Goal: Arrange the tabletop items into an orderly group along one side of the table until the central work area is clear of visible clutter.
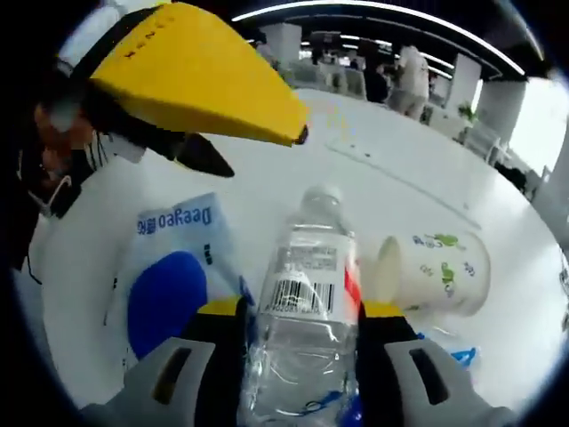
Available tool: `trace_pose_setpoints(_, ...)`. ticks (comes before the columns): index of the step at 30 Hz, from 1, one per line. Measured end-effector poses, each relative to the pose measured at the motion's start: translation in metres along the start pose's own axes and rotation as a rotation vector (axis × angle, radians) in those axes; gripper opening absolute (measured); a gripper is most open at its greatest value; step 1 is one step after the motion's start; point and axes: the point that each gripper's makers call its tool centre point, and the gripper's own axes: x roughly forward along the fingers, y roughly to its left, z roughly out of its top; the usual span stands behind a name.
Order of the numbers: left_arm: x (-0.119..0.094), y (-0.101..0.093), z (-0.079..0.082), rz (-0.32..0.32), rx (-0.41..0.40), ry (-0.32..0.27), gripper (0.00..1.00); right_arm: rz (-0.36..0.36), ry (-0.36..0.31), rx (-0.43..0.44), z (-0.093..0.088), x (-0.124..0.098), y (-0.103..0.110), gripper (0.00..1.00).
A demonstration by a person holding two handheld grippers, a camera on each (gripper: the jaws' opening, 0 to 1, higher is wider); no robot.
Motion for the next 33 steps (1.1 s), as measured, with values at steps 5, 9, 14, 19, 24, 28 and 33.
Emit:
trace_pose_setpoints(5, 0.013, 0.010, -0.004, 0.015, -0.113, 0.020, 0.63, -0.017, -0.013, -0.066, 0.002, 0.001, 0.003, 0.44)
trace_pose_setpoints(9, 0.022, 0.018, -0.004, 0.038, -0.196, 0.022, 0.60, -0.032, -0.030, -0.088, 0.003, 0.001, 0.004, 0.44)
trace_pose_setpoints(14, 0.034, 0.020, 0.002, 0.041, -0.293, -0.013, 0.62, -0.067, -0.047, -0.159, 0.004, -0.001, 0.008, 0.44)
trace_pose_setpoints(19, 0.041, 0.031, 0.003, 0.082, -0.362, -0.032, 0.62, -0.103, -0.077, -0.194, 0.006, -0.002, 0.011, 0.43)
trace_pose_setpoints(24, 0.047, 0.032, 0.003, 0.079, -0.396, -0.051, 0.55, -0.121, -0.105, -0.252, 0.009, -0.003, 0.013, 0.43)
trace_pose_setpoints(28, 0.046, 0.036, 0.004, 0.113, -0.424, -0.081, 0.49, -0.136, -0.123, -0.303, 0.011, -0.004, 0.016, 0.42)
trace_pose_setpoints(33, 0.042, 0.046, -0.001, 0.156, -0.487, -0.127, 0.30, -0.143, -0.133, -0.321, 0.012, -0.005, 0.015, 0.42)
